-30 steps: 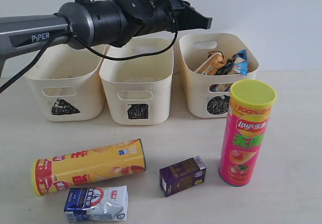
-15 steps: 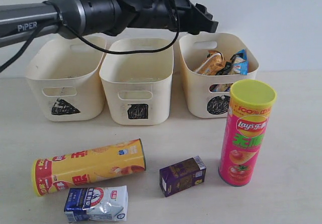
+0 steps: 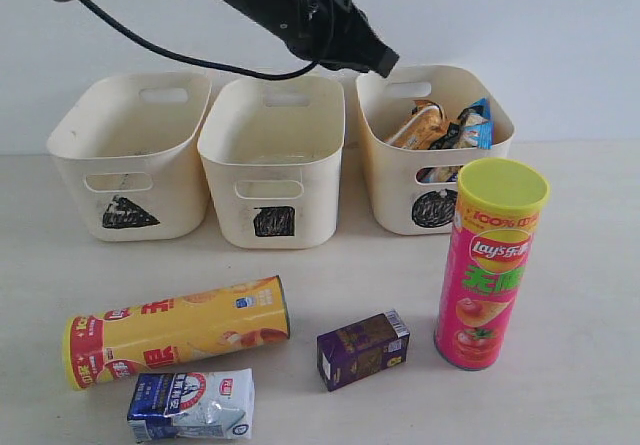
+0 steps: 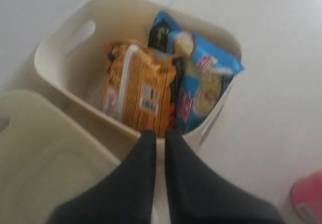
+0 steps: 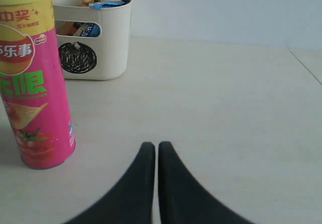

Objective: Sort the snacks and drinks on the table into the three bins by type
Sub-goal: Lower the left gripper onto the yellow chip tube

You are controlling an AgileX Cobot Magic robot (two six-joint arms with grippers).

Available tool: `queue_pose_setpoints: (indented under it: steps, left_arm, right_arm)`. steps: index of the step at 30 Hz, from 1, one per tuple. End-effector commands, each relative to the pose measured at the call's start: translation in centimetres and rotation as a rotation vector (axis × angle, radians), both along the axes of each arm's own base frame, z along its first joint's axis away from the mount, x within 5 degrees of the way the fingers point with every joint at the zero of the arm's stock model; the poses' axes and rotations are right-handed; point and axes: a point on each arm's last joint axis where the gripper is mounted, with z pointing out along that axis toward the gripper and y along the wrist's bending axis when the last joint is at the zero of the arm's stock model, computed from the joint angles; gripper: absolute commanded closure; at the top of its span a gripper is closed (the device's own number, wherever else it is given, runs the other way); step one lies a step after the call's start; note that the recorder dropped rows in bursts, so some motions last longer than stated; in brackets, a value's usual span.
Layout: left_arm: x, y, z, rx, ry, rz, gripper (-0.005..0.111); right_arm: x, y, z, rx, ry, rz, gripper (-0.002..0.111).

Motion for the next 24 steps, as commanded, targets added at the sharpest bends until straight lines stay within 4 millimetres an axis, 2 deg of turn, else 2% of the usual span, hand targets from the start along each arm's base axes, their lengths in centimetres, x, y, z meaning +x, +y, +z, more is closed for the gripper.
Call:
queue_pose_setpoints:
  steps: [1, 7, 14, 20, 24]
  left_arm:
    - [-1.5, 2.4, 0.9, 0.169, 0.080, 0.072, 0.102]
    - [-4.3, 4.5, 0.8, 0.298, 0.145, 0.021, 0.102]
    - [-7.2, 7.3, 0.3, 0.354, 0.198, -0.046, 0.102]
    - [-9.1, 9.6, -1.8, 0.406, 0.376, -0.159, 0.102]
    - [-9.8, 10.0, -3.4, 0.466, 0.426, -0.219, 0.102]
  right_arm:
    - [0.0, 0.0, 0.0, -0.002, -0.008, -0.003, 0.108]
    - [0.0, 0.0, 0.0, -0.002, -0.008, -0.003, 0.108]
    - [0.0, 0.0, 0.0, -0.002, -0.008, -0.003, 0.108]
    - [0.0, 0.0, 0.0, -0.002, -0.008, -0.003, 0.108]
    - [0.0, 0.0, 0.0, -0.002, -0.008, -0.003, 0.108]
